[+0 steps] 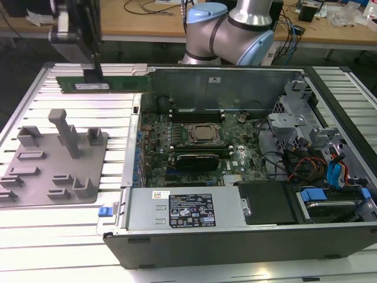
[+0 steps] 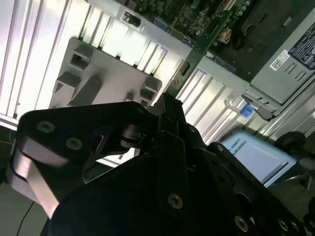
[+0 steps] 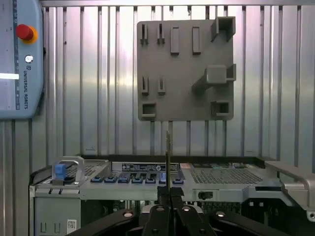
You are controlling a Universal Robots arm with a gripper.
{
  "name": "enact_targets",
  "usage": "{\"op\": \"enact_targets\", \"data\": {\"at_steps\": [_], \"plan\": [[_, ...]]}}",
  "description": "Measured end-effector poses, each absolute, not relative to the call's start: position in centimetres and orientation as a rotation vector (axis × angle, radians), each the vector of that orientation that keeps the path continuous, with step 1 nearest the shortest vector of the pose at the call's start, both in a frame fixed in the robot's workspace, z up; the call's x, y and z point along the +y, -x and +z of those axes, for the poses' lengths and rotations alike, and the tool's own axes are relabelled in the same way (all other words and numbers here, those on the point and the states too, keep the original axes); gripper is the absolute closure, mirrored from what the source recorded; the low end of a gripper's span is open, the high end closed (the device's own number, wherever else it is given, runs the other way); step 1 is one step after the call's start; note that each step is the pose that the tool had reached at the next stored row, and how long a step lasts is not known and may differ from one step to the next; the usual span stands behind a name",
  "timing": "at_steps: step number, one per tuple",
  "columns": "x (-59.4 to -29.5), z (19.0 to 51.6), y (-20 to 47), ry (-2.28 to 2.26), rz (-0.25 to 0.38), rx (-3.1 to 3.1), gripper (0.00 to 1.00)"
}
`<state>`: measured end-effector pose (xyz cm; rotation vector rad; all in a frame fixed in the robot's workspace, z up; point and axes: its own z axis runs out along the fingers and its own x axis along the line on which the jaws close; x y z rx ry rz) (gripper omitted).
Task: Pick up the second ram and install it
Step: 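Pick up the second ram and move it above second insertion slot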
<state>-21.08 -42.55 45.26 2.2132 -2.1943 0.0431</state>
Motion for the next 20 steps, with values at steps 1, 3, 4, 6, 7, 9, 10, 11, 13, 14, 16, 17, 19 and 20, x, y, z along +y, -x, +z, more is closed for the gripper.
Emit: {"op": "enact_targets", "data": {"at_steps": [1,3,4,6,7,9,10,11,13,14,16,17,19,20], "plan": [[-42.6,45.3,19.8,-2.213,0.043,-2.194,0.91],[-42.6,45.3,17.5,-2.213,0.043,-2.194,0.91],[-42.6,45.3,16.7,-2.214,0.043,-2.194,0.91],[-42.6,45.2,14.0,-2.214,0.043,-2.194,0.91],[-42.6,45.2,13.1,-2.214,0.043,-2.193,0.91],[-42.6,45.2,12.2,-2.214,0.043,-2.194,0.91],[-42.6,45.2,10.9,-2.214,0.043,-2.193,0.91],[-42.6,45.2,10.0,-2.214,0.043,-2.193,0.91],[-42.6,45.2,8.1,-2.214,0.043,-2.193,0.91],[-42.6,45.2,7.0,-2.215,0.043,-2.193,0.91],[-42.6,45.2,6.8,-2.215,0.043,-2.193,0.91],[-42.6,45.2,6.8,-2.215,0.043,-2.193,0.91],[-42.5,45.2,6.7,-2.216,0.041,-2.194,0.91],[-42.4,45.1,6.8,-2.217,0.039,-2.195,0.91]]}}
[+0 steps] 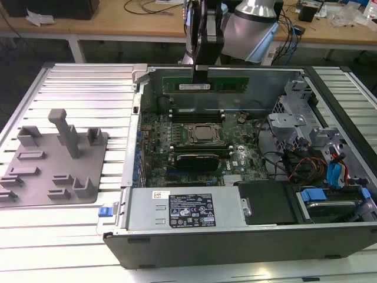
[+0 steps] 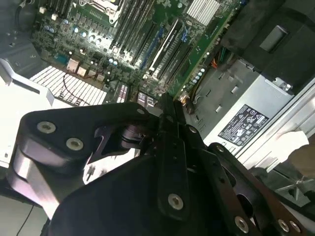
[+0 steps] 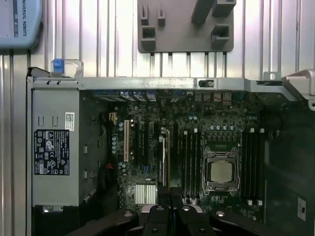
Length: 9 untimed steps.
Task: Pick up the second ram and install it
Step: 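Pick up the second ram and move it above second insertion slot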
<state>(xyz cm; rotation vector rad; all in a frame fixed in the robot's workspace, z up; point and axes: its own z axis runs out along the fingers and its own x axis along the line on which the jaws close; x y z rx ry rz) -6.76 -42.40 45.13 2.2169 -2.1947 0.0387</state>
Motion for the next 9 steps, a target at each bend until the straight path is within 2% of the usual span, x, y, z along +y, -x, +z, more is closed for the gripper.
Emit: {"op": "enact_targets", "data": {"at_steps": [9], "plan": [[-40.6,43.8,6.7,-2.218,0.036,-2.196,0.91]]}}
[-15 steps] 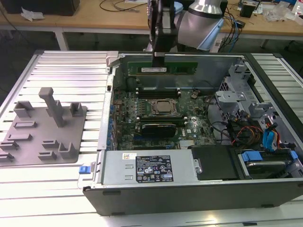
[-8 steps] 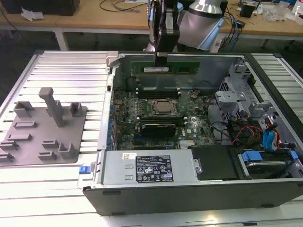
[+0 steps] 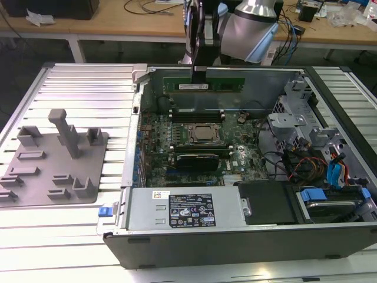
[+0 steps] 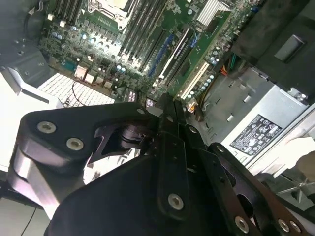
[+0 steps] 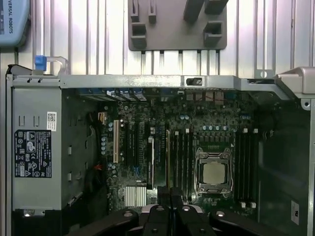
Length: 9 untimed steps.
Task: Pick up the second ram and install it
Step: 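Pick up the second ram and move it above second insertion slot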
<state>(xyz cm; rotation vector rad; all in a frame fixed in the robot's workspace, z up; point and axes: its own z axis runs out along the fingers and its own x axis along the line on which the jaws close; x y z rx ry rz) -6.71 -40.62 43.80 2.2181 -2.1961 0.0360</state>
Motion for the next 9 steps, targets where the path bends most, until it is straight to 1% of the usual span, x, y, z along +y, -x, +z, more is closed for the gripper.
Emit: {"op": "enact_targets", "data": {"at_steps": [9], "plan": [[-39.2,40.7,6.2,-2.219,0.033,-2.197,0.91]]}}
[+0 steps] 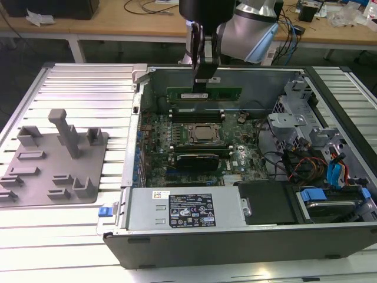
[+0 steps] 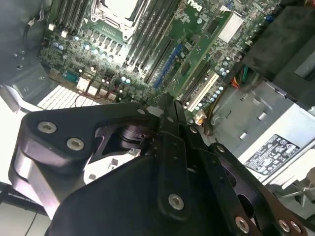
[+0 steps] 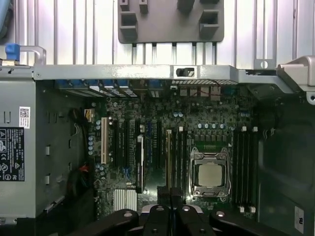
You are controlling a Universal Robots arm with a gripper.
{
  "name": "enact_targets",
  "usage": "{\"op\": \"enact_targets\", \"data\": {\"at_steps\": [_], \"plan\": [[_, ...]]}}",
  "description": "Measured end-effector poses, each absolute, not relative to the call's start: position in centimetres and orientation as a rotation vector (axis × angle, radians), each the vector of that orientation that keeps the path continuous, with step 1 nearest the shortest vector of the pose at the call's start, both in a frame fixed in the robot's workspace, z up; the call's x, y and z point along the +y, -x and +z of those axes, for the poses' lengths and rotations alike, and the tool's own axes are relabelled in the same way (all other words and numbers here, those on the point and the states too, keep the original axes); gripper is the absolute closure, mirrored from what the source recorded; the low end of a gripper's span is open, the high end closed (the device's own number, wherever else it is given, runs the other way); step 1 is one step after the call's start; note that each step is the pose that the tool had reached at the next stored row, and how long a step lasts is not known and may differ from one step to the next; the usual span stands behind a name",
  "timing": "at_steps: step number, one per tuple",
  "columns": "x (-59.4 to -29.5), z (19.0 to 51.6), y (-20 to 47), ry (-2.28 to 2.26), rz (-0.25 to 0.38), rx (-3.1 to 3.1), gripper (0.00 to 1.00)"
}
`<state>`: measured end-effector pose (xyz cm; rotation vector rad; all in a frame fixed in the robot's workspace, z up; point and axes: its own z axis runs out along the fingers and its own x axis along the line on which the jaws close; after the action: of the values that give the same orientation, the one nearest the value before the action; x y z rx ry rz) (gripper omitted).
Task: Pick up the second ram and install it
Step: 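Pick up the second ram and move it above second insertion slot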
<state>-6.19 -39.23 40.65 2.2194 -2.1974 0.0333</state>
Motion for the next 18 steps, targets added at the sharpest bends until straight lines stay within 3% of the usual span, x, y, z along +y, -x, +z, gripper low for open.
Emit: {"op": "enact_targets", "data": {"at_steps": [18], "plan": [[-37.4,36.4,5.4,-2.225,0.021,-2.203,0.91]]}}
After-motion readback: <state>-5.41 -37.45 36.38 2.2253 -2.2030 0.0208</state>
